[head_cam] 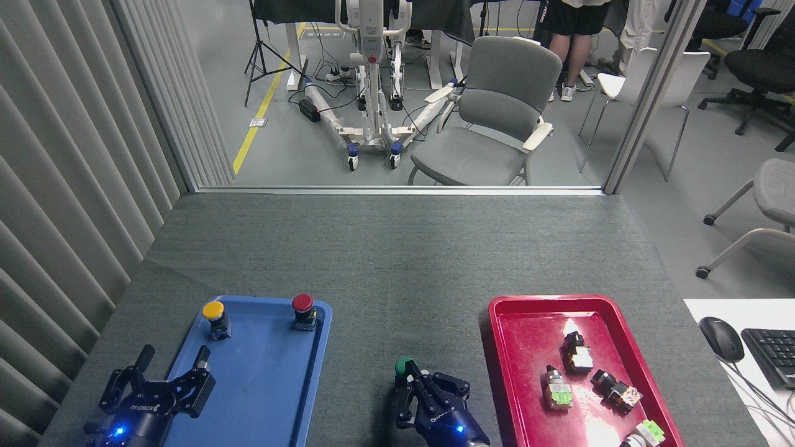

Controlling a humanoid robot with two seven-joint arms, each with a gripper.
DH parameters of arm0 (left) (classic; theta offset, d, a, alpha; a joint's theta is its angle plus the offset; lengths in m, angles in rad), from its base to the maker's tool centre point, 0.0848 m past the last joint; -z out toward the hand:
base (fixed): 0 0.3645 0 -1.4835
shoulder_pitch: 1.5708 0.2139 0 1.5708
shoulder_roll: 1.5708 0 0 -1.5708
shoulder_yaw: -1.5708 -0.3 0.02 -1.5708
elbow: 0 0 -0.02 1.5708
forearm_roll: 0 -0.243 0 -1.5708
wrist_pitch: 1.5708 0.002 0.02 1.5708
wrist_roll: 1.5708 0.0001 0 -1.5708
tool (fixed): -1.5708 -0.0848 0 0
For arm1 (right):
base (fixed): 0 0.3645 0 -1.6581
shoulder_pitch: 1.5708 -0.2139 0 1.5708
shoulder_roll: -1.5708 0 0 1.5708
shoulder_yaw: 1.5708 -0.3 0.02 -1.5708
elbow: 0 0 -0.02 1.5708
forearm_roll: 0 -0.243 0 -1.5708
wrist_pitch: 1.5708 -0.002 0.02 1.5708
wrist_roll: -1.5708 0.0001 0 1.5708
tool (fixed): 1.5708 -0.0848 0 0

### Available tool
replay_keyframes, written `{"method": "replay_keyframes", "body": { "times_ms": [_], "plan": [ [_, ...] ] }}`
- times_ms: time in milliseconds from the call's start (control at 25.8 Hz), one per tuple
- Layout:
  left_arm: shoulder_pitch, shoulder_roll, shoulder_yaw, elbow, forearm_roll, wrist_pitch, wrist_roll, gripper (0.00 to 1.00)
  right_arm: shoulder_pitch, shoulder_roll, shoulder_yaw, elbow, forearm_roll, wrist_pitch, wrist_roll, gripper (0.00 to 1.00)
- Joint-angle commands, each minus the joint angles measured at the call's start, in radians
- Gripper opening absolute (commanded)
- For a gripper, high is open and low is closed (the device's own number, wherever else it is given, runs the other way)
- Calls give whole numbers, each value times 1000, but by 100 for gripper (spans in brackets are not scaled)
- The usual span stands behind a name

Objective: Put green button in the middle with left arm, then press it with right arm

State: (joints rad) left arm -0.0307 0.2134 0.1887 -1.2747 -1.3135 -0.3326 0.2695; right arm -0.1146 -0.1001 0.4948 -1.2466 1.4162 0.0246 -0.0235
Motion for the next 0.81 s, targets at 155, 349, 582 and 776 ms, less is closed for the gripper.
{"method": "replay_keyframes", "body": {
  "times_ms": [155, 349, 582, 776],
  "plan": [
    [0, -2, 0, 0, 0, 7, -1, 100, -2, 7, -10, -40, -2, 5, -16, 0],
    [-3, -2, 3, -3, 0, 9, 2, 100, 10, -1, -30, -69, -2, 5, -81, 15],
    [3, 0, 3, -35, 34, 10, 24, 100, 70, -30, -127, -119, -2, 9, -139, 98],
    [5, 3, 3, -32, 33, 10, 19, 100, 165, -72, -286, -155, -3, 9, -179, 100]
  ]
}}
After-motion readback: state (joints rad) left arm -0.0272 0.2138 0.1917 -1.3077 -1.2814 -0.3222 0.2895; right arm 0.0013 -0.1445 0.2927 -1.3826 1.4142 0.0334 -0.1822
